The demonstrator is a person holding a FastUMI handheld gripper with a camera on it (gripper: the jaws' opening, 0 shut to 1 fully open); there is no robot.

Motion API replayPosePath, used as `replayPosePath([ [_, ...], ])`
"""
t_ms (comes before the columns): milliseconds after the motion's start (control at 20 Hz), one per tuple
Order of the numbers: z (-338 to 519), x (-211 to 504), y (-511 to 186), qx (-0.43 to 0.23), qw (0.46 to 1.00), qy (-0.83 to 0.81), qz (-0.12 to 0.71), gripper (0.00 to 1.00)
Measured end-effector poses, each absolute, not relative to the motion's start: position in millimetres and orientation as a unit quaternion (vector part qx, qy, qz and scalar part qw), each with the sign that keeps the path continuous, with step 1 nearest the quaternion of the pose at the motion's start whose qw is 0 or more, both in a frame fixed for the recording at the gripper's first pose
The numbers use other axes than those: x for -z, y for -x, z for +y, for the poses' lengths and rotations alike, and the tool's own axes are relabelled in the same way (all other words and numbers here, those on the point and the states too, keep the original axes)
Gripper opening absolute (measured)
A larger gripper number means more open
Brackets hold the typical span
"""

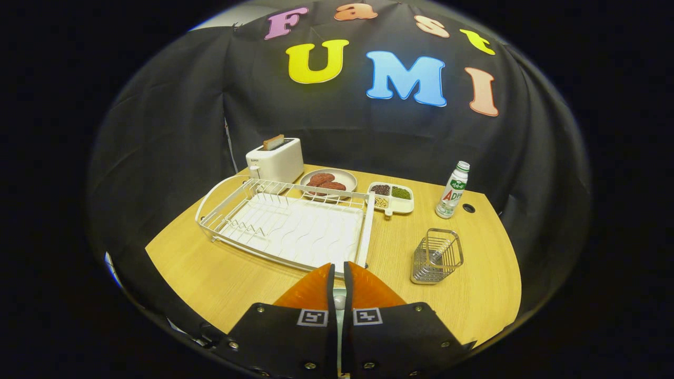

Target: Take the plate from the dish rack, then take the spoon from the basket and place it into the plate.

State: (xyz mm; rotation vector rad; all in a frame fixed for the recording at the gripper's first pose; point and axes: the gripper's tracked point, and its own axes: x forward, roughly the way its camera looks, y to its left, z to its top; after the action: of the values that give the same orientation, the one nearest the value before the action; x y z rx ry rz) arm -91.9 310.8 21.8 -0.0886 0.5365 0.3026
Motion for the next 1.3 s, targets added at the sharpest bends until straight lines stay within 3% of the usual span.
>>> replayPosePath([
  [200, 323.2, -10.9, 89.8, -0.161, 0.946, 0.037, 0.278, 0.04],
  [300, 321.6, -4.8, 90.5, -0.158, 0.945, 0.036, 0.286, 0.11],
  [550, 287.9, -11.8, 85.2, -0.124, 0.952, 0.032, 0.279, 0.18],
  [700, 256.2, -38.7, 79.2, -0.097, 0.964, 0.017, 0.247, 0.4],
  [1050, 148.9, -129.6, 65.3, 0.007, 0.992, 0.01, 0.122, 0.4],
  [1300, 127.0, -198.1, 68.6, -0.003, 0.999, -0.013, 0.037, 0.42],
])
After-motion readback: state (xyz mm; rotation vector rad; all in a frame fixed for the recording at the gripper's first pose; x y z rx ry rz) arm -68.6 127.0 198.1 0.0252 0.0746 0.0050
